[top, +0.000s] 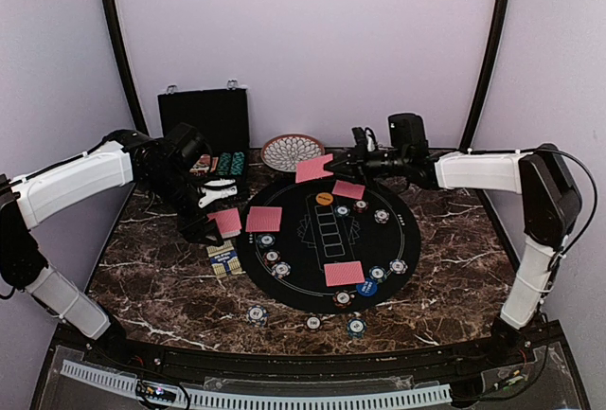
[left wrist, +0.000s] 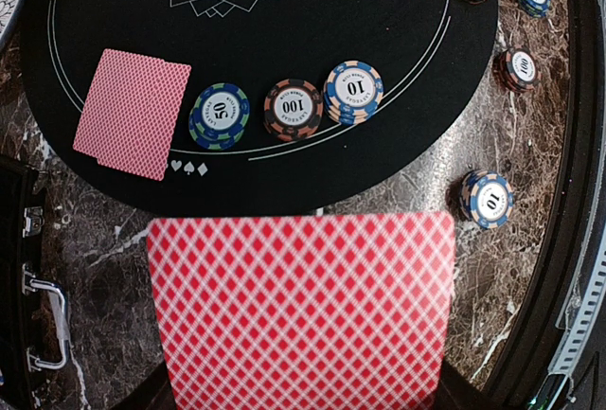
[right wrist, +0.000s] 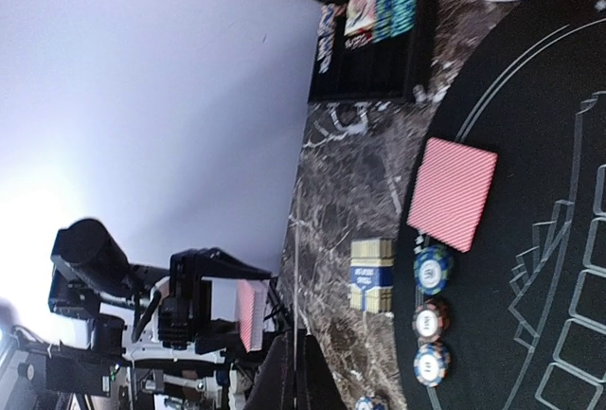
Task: Distribute texas hold em gaming equipment
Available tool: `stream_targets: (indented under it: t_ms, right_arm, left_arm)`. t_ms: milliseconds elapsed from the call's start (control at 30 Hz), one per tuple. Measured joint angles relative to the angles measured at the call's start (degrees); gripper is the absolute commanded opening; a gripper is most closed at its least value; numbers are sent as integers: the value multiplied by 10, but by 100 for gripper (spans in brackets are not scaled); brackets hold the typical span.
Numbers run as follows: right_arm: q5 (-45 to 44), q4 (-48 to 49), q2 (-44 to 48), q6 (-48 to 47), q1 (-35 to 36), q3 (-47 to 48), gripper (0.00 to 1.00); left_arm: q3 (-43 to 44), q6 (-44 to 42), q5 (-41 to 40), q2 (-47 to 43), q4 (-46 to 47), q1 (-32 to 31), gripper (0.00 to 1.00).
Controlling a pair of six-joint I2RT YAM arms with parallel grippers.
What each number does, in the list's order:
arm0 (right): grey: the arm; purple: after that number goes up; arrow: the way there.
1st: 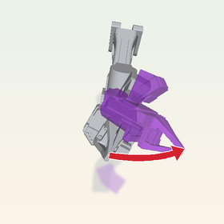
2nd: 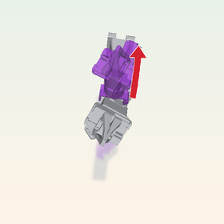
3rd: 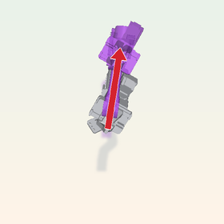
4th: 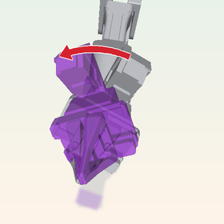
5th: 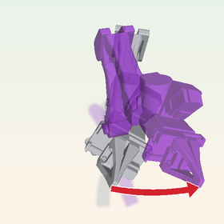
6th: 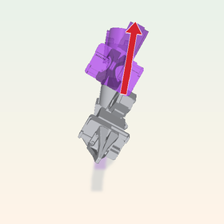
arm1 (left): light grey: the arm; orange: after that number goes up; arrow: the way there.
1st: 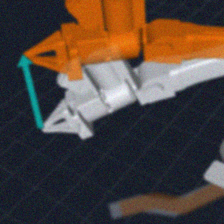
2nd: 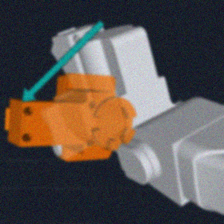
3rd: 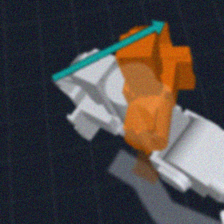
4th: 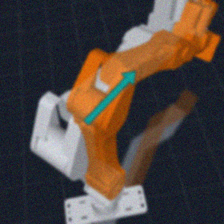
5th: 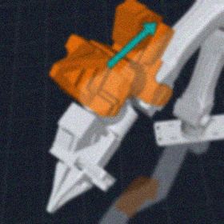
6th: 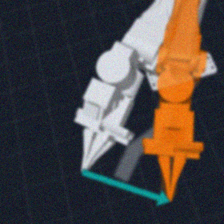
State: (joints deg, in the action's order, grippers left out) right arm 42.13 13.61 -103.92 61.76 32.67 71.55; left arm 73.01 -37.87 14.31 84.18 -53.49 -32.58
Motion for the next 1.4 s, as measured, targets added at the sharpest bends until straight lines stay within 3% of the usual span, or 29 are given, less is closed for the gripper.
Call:
stream_targets:
  t_ms: [200, 333, 700, 1333, 1400]
  right_arm:
    - [-28, -79, -18, -64, -96, 27, 0]
    - [-51, -117, -60, -103, -122, 67, 0]
    - [-78, -181, -190, -143, -131, 162, 0]
    - [-99, -217, -249, -158, -149, 213, 0]
    - [-100, -223, -254, -160, -150, 220, 5]
  left_arm:
    - [0, 0, 0, 0, 0, 0, 0]
    - [-1, 0, 0, 0, 0, 0, 0]
    - [-1, 0, -1, 0, 0, 0, 0]
    - [-1, 0, -1, -5, 0, 0, 0]
    - [-1, 0, -1, -5, 0, 0, 0]
